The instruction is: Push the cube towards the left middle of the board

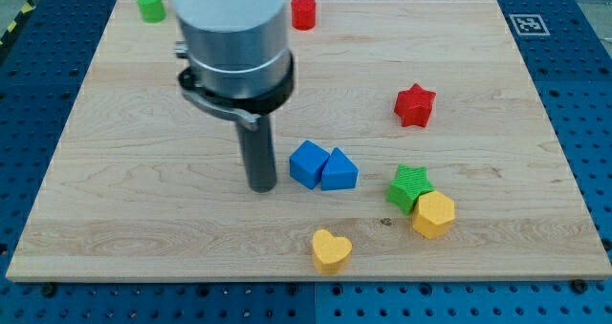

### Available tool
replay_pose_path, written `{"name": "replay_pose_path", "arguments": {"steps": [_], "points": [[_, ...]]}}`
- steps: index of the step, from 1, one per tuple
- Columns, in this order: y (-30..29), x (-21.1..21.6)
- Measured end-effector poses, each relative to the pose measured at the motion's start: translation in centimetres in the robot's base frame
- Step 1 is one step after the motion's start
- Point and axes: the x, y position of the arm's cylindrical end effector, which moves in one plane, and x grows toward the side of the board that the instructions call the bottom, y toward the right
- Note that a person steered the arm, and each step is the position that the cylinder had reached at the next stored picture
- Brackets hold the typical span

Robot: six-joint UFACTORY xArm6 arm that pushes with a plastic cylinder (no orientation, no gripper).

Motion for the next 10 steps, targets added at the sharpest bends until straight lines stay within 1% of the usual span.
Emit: {"name": "replay_pose_path", "arguments": {"steps": [2, 5, 6, 7, 9, 10], "points": [[4.2, -0.4], [4.4, -5.3], [5.3, -2.9], [7.5, -2.1], [12.6, -4.5], [12.2, -6.0]]}}
